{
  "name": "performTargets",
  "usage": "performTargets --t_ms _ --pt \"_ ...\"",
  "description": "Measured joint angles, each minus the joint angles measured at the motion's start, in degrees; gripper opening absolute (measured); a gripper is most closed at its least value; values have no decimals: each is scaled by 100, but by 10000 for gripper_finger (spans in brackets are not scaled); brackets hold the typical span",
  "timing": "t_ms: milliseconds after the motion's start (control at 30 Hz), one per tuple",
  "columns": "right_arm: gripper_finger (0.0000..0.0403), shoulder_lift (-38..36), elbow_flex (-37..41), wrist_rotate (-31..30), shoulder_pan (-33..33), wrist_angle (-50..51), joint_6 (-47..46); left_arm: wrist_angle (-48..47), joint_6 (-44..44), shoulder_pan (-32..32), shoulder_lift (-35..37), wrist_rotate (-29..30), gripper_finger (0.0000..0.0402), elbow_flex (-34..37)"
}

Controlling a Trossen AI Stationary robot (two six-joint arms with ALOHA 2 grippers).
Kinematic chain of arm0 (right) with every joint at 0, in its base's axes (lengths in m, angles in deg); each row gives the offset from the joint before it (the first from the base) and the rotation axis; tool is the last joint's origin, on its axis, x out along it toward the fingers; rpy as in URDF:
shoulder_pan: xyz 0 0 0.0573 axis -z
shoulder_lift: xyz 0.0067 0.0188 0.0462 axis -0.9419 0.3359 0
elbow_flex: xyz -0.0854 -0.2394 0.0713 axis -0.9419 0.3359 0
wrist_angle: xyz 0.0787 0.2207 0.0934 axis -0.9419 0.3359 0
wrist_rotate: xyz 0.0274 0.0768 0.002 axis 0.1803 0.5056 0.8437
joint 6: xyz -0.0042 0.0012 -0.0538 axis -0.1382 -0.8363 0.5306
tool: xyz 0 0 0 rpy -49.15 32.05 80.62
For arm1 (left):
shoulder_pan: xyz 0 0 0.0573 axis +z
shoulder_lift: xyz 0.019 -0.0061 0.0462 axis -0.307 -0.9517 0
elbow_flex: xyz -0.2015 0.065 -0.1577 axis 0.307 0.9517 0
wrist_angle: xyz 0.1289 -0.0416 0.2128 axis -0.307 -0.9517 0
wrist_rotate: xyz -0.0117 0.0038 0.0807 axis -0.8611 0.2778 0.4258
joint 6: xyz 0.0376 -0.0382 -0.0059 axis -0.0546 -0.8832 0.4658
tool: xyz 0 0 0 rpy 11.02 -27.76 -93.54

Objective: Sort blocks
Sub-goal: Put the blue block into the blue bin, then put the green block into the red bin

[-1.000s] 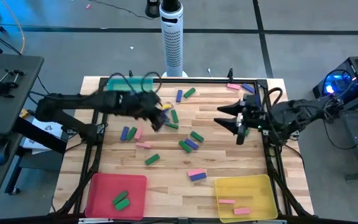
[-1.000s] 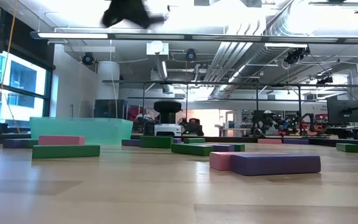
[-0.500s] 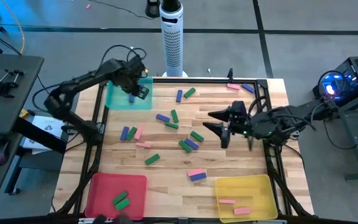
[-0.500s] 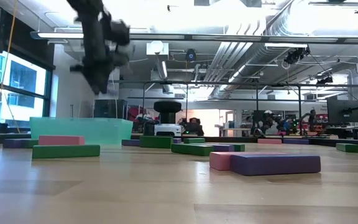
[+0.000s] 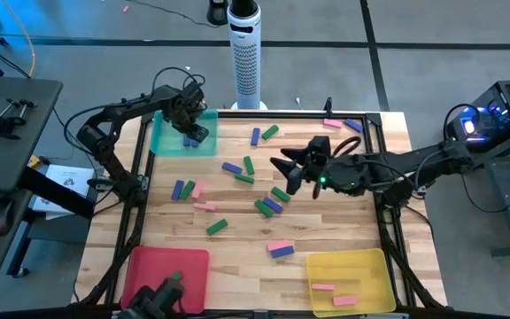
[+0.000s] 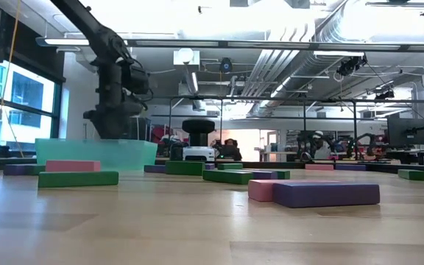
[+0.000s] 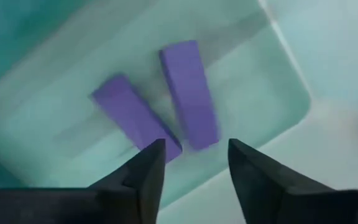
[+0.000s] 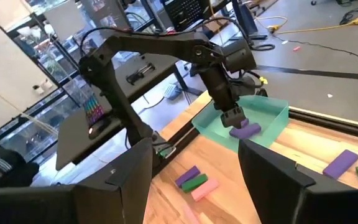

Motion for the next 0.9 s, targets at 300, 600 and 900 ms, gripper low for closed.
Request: performTargets --t_ms 300,600,900 --pt "216 137 0 1127 458 15 126 -139 -222 45 1331 -790 198 0" --pt "216 133 0 1705 670 336 1197 -120 -856 -1801 3193 -1128 199 -4" --pt "216 133 1 2208 707 888 2074 -82 -2534 -4891 4063 686 200 -4"
